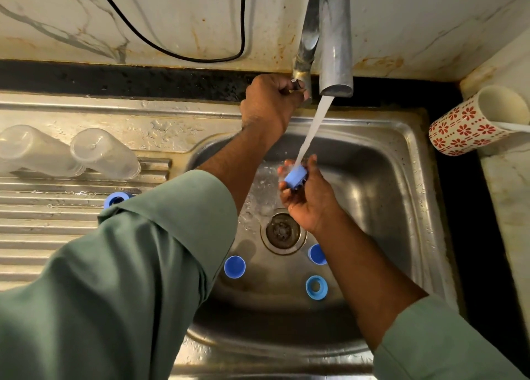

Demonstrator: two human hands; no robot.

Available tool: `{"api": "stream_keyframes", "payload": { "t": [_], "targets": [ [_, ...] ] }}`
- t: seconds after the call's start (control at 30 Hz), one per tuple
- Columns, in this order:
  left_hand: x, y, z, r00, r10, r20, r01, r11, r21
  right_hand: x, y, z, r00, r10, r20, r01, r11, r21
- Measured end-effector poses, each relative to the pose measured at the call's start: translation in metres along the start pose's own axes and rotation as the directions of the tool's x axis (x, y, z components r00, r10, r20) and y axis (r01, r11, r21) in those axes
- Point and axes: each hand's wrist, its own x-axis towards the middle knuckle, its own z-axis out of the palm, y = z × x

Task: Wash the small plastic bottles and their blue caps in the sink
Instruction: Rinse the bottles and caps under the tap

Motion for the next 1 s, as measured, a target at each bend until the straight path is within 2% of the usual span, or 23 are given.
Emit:
{"api": "stream_keyframes", "payload": {
  "t": [0.07,0.17,0.27,0.47,0.63,0.7,0.77,0.87,0.9,0.93,0.97,1.0],
  "targets": [
    [-0.001,0.001,0.000,1.000,-0.009,0.004,0.009,1.000,-0.006,0.000,-0.001,0.000,0.998,-0.024,0.057,0.021,0.999,0.038],
    [-0.003,0.005,-0.001,1.000,-0.029,0.000,0.029,1.000,0.001,-0.003,-0.002,-0.001,0.990,-0.030,0.137,0.043,0.995,-0.095],
    [-0.005,0.007,-0.002,1.000,-0.012,0.002,0.012,1.000,0.019,-0.005,-0.002,-0.001,0.989,0.036,0.147,-0.015,0.990,-0.140],
    [-0.013,0.017,-0.006,0.999,-0.031,-0.012,0.032,0.997,0.072,0.000,-0.001,0.001,0.993,0.001,0.116,0.005,0.999,-0.047],
    [-0.025,0.026,-0.013,0.999,0.025,0.027,-0.030,0.985,0.170,0.004,-0.002,0.004,0.989,0.052,0.135,-0.051,0.999,-0.009],
    [-0.025,0.030,-0.015,0.993,0.102,0.051,-0.113,0.934,0.338,0.003,-0.002,0.005,0.991,0.037,0.132,-0.036,0.999,-0.013],
    [-0.024,0.033,-0.015,0.973,0.203,0.110,-0.231,0.840,0.491,0.003,-0.001,0.002,0.994,0.038,0.106,-0.034,0.999,-0.034],
    [-0.022,0.035,-0.016,0.949,0.261,0.176,-0.314,0.760,0.569,-0.007,-0.008,0.000,0.987,0.059,0.147,-0.055,0.998,-0.028],
    [-0.023,0.034,-0.018,0.946,0.262,0.190,-0.324,0.754,0.572,-0.013,-0.012,0.001,0.983,0.036,0.180,-0.034,0.999,-0.010],
    [-0.023,0.032,-0.020,0.946,0.250,0.207,-0.324,0.756,0.569,-0.019,-0.016,0.001,0.982,-0.051,0.184,0.058,0.998,-0.032],
    [-0.024,0.031,-0.022,0.947,0.223,0.230,-0.317,0.754,0.575,-0.023,-0.018,-0.001,0.957,-0.234,0.170,0.261,0.952,-0.159],
    [-0.025,0.026,-0.025,0.949,0.203,0.242,-0.310,0.747,0.588,-0.025,-0.018,-0.005,0.871,-0.452,0.194,0.491,0.774,-0.399]
  ]
}}
